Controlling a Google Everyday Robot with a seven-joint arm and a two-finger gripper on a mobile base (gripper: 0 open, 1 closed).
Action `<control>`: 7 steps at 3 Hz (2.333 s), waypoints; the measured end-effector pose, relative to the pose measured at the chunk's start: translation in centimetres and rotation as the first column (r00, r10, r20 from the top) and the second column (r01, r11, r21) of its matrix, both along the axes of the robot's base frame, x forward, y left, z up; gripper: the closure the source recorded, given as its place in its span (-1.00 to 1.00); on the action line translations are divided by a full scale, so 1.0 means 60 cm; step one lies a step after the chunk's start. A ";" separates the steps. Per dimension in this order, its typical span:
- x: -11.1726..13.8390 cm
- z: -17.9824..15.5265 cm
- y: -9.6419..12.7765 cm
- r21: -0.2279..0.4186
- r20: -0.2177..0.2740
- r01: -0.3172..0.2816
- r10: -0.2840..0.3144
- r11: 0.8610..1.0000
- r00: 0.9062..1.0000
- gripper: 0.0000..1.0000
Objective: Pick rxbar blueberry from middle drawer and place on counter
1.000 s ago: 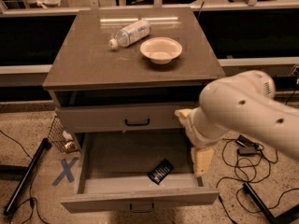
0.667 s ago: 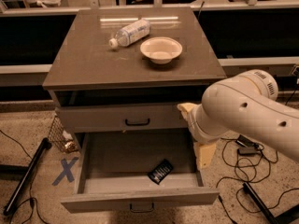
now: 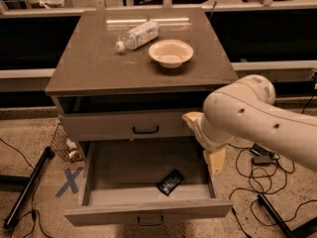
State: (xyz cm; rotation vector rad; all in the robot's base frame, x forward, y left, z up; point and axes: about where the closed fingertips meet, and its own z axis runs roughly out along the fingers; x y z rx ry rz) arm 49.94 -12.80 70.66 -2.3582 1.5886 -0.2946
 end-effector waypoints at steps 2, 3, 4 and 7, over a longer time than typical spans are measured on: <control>0.061 -0.179 0.031 -0.153 -0.058 -0.373 0.369 0.915 0.928 -1.00; 0.068 -0.190 0.030 -0.183 -0.059 -0.399 0.395 0.898 0.917 -1.00; 0.063 -0.246 0.048 -0.150 -0.148 -0.458 0.439 0.876 0.886 -1.00; 0.030 -0.495 0.115 -0.100 -0.266 -0.599 0.558 0.795 0.786 -1.00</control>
Offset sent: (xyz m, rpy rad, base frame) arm 0.0507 0.0279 -0.1700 -0.2818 0.0406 0.5234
